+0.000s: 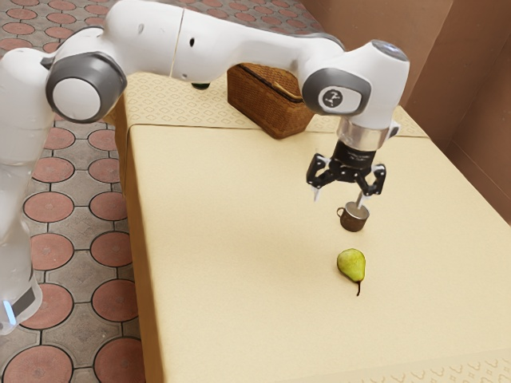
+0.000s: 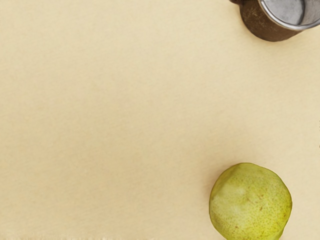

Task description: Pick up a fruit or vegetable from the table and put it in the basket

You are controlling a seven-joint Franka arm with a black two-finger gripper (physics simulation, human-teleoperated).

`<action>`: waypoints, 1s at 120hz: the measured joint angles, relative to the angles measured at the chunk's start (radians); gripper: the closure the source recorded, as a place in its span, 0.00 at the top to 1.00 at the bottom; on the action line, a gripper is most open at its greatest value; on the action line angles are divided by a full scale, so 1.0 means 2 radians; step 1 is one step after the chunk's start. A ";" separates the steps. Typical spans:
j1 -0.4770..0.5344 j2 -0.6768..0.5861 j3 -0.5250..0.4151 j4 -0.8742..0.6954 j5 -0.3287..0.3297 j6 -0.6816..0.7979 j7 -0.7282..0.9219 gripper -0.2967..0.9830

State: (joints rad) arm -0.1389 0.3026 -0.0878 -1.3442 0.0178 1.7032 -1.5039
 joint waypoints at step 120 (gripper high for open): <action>-0.041 0.107 -0.003 0.049 0.003 0.064 -0.174 0.76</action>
State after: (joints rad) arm -0.2202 0.5157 -0.0929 -1.2460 0.0234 1.8309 -1.8511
